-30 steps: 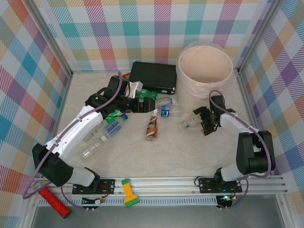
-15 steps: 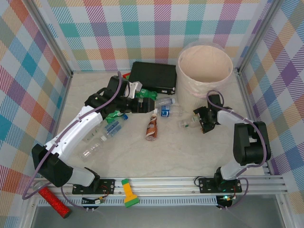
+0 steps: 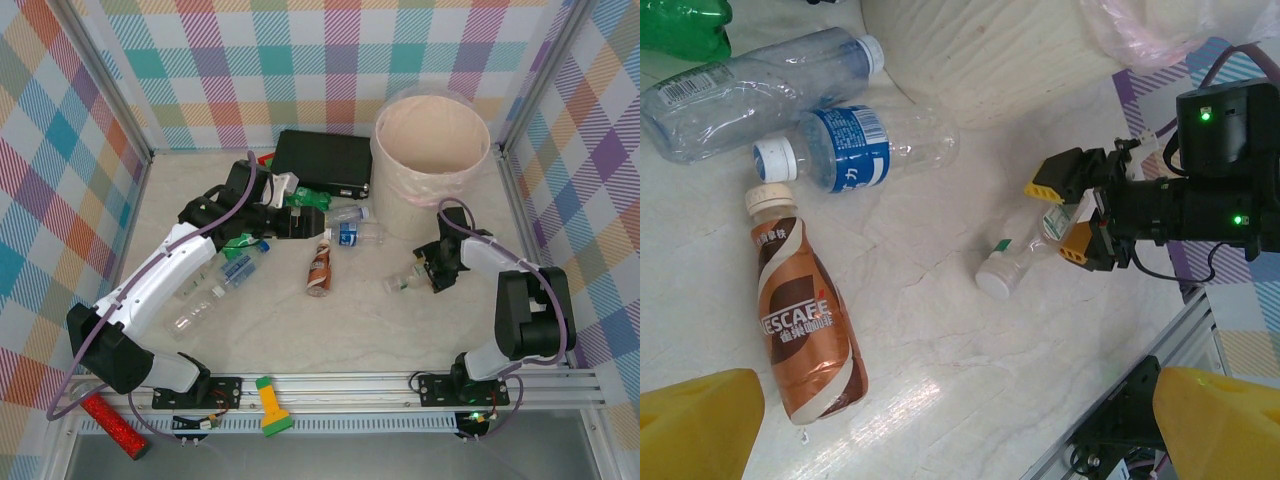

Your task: Put the plastic bottles in the bin

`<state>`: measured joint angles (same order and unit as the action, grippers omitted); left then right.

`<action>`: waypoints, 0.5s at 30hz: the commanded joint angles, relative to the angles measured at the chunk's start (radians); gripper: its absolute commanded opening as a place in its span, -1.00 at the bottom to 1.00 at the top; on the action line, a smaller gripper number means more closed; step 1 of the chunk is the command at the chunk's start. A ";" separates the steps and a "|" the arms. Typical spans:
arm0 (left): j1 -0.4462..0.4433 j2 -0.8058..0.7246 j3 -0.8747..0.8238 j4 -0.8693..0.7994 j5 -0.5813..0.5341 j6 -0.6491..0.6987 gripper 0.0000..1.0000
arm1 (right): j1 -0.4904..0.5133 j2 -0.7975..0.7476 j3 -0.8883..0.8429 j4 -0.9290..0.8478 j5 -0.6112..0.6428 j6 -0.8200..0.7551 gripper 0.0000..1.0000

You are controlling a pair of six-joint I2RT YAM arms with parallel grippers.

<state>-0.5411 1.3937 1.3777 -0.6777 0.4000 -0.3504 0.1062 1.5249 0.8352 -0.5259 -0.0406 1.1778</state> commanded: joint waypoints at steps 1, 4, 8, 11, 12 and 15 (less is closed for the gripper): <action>-0.007 -0.024 0.013 -0.004 0.003 0.011 0.99 | 0.001 0.002 0.033 -0.072 0.007 -0.035 0.48; -0.007 -0.030 0.006 -0.004 0.002 0.011 0.99 | 0.001 0.029 0.057 -0.090 -0.002 -0.045 0.54; -0.007 -0.041 -0.002 -0.005 -0.004 0.010 0.99 | 0.001 0.064 0.074 -0.093 -0.016 -0.070 0.13; -0.007 -0.052 -0.008 -0.008 -0.009 0.008 0.99 | 0.004 0.059 0.073 -0.102 -0.009 -0.071 0.05; -0.007 -0.056 -0.011 -0.008 -0.011 0.009 0.99 | 0.006 0.050 0.072 -0.105 -0.006 -0.072 0.06; -0.007 -0.060 -0.015 -0.010 -0.013 0.007 0.99 | 0.006 0.022 0.068 -0.125 0.005 -0.078 0.06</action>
<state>-0.5411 1.3632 1.3769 -0.6781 0.3985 -0.3508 0.1062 1.5661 0.9039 -0.5854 -0.0483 1.1164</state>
